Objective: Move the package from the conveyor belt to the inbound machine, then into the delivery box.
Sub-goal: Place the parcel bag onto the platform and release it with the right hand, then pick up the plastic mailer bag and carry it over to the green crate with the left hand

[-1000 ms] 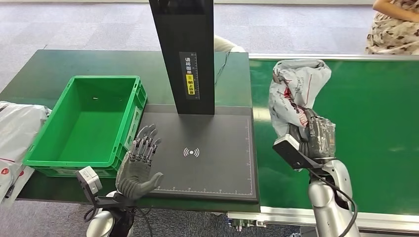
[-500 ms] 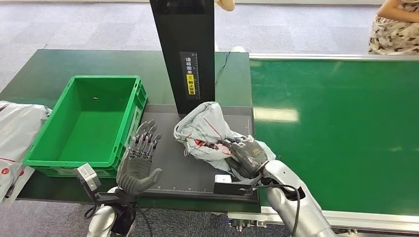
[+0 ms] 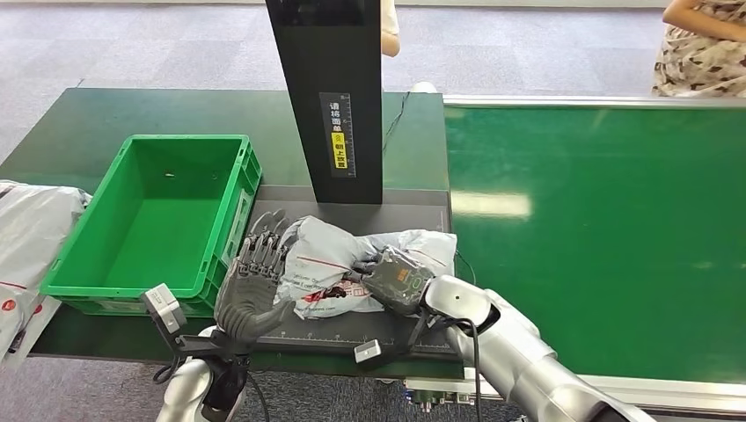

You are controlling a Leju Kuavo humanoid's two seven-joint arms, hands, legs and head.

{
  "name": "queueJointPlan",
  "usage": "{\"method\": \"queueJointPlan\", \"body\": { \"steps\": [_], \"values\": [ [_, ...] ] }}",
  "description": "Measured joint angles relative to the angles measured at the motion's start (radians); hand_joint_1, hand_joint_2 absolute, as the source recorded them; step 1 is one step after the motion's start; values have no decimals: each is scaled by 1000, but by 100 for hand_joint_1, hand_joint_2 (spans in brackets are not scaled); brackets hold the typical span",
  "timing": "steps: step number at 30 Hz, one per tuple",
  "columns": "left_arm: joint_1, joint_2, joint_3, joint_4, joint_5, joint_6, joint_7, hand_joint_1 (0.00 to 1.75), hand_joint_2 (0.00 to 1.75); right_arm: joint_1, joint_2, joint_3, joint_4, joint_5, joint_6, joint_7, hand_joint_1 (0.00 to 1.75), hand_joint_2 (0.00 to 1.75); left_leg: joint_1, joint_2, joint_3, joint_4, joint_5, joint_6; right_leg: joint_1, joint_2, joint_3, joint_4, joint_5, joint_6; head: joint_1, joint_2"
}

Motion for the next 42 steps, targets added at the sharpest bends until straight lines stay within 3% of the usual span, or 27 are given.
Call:
{"method": "queueJointPlan", "body": {
  "steps": [1,2,12,19,24,28,29,33,38,42],
  "values": [
    [-3,2,-3,3,2,0,0,0,175,-2,2,11,2,-7,-1,-2,27,175,0,0,0,0,0,0,0,0,0,0,0,0,0,0],
    [-6,3,-6,7,4,-1,0,0,175,-4,5,22,4,-11,0,1,2,175,0,0,0,0,0,0,0,0,0,0,0,0,0,0],
    [-18,11,-25,31,7,-2,5,0,175,-20,27,71,70,-80,-22,96,0,175,0,0,1,0,0,0,0,0,0,0,0,0,0,0],
    [-14,15,-26,36,10,-2,6,0,175,30,24,11,46,-208,-201,28,0,175,0,0,0,0,0,0,0,0,0,0,0,0,0,0],
    [-5,17,-28,36,2,4,13,0,175,127,9,-97,-89,-342,-300,-40,0,175,0,0,0,0,-1,0,0,0,0,-1,0,0,0,0],
    [3,19,-37,36,-41,20,21,0,175,212,2,-187,-215,-450,-272,-87,0,0,0,0,0,0,-2,-1,0,0,0,-1,-1,0,0,0],
    [4,21,-41,36,-66,30,22,0,175,233,2,-207,-245,-471,-260,-95,0,0,0,0,0,0,-2,-1,0,0,0,-1,-1,0,0,0],
    [9,31,-53,36,-262,143,26,0,175,317,2,-286,-362,-548,-218,-115,0,175,0,0,0,0,-2,-1,0,0,0,-1,-1,0,0,0],
    [4,47,-73,36,-611,318,123,0,175,420,12,-364,-499,-662,-124,-147,0,175,0,0,0,0,-2,-1,0,0,0,-1,-1,0,0,0],
    [-32,65,-106,56,-878,376,256,0,175,473,34,-409,-560,-658,-60,-152,0,175,0,0,0,0,-2,-1,0,0,0,-1,-1,0,0,0]
  ]
}}
